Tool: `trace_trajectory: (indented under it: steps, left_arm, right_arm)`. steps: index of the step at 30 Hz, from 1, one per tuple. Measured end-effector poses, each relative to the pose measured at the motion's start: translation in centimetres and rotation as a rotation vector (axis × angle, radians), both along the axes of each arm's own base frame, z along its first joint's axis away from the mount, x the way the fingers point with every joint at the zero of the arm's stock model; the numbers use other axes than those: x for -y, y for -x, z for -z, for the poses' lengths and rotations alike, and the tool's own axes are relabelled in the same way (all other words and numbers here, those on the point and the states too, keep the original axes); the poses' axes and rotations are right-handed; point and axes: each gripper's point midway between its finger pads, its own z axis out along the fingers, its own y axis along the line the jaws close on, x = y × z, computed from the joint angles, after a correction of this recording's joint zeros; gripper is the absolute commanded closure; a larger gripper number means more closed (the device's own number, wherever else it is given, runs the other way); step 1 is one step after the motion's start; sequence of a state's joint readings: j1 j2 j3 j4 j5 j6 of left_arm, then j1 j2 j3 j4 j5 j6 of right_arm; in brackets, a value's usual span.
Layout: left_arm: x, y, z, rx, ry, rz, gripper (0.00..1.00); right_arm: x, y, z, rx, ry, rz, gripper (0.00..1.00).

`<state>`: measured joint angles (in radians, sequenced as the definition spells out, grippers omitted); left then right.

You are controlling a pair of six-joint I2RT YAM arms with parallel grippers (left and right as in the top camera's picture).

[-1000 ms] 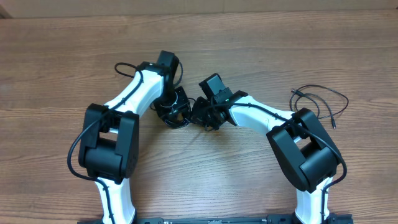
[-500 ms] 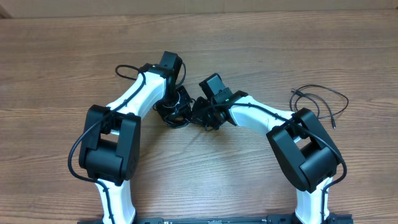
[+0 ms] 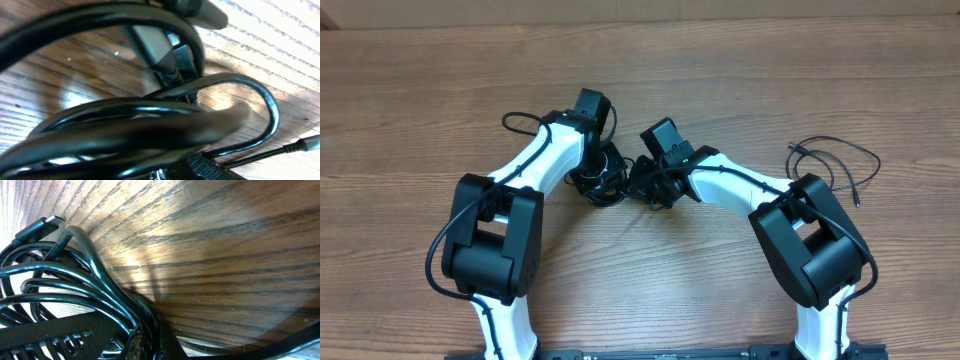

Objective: Untangle cables

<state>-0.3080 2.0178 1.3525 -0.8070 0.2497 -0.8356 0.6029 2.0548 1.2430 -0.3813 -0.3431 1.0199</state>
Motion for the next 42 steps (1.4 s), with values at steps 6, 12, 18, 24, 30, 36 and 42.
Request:
trace_trajectory:
  steps: [6, 12, 18, 24, 30, 36, 42]
  left_arm:
    - [0.1, 0.3, 0.3, 0.0, -0.001, 0.009, 0.8]
    - [0.4, 0.2, 0.3, 0.011, 0.015, 0.011, 0.84]
    - [1.1, 0.3, 0.2, 0.005, 0.054, 0.016, 0.74]
    - [1.0, 0.5, 0.4, -0.002, 0.055, 0.015, 0.71]
    - [1.4, 0.5, 0.3, -0.001, 0.075, 0.011, 0.71]
    - [1.9, 0.0, 0.3, 0.017, 0.113, 0.005, 0.72]
    - [2.0, 0.0, 0.3, 0.004, 0.12, -0.04, 0.74]
  right_arm:
    - [0.0, 0.0, 0.0, 0.0, -0.001, -0.001, 0.96]
    - [-0.2, -0.1, -0.2, 0.02, -0.054, -0.06, 0.96]
    - [0.7, -0.1, -0.2, 0.004, -0.086, -0.101, 0.96]
    - [0.8, -0.1, -0.3, 0.014, -0.091, -0.126, 0.96]
    - [0.9, -0.1, -0.3, 0.02, -0.09, -0.132, 0.96]
    - [1.2, -0.4, -0.3, 0.031, -0.096, -0.14, 0.96]
    - [1.2, -0.5, -0.3, 0.037, -0.096, -0.146, 0.96]
